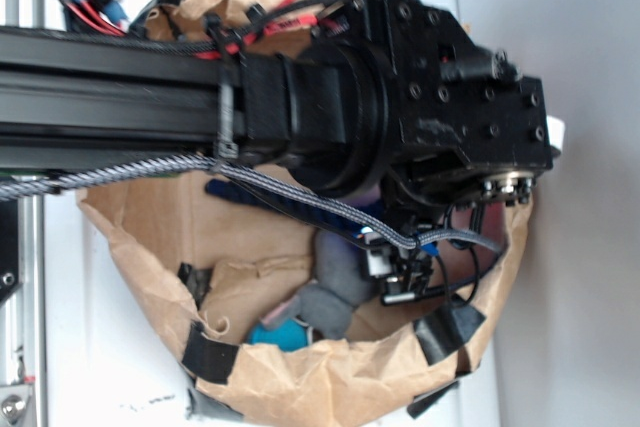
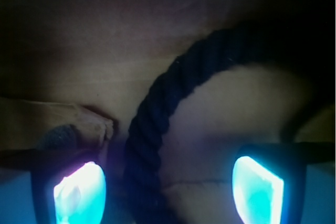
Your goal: Grab the blue rope.
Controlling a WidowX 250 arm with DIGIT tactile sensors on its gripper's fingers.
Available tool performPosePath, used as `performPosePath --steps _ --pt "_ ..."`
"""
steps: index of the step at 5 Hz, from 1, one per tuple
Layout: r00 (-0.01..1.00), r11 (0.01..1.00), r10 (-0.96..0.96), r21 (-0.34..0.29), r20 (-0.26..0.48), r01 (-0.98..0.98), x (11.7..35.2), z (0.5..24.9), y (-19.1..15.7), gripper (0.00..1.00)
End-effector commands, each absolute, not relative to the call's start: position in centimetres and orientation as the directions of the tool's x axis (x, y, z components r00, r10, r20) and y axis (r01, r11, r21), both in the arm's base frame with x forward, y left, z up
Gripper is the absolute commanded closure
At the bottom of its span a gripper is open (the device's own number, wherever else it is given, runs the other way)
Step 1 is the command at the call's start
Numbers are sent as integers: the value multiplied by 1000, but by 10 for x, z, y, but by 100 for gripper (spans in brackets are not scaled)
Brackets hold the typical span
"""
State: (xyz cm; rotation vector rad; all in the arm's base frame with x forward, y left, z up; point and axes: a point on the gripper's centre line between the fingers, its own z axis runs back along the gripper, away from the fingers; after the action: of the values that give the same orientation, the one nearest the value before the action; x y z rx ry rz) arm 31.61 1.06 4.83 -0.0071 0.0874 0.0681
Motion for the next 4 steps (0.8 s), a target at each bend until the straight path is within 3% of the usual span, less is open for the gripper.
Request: performPosePath --steps 1,2,3,4 --pt "997 997 61 42 -42 -59 329 27 7 0" --pt "996 995 68 71 -54 -64 335 14 6 100" --pt "998 992 69 110 -17 -66 338 -4 8 100" --pt "997 992 73 109 -18 -70 342 -4 8 100"
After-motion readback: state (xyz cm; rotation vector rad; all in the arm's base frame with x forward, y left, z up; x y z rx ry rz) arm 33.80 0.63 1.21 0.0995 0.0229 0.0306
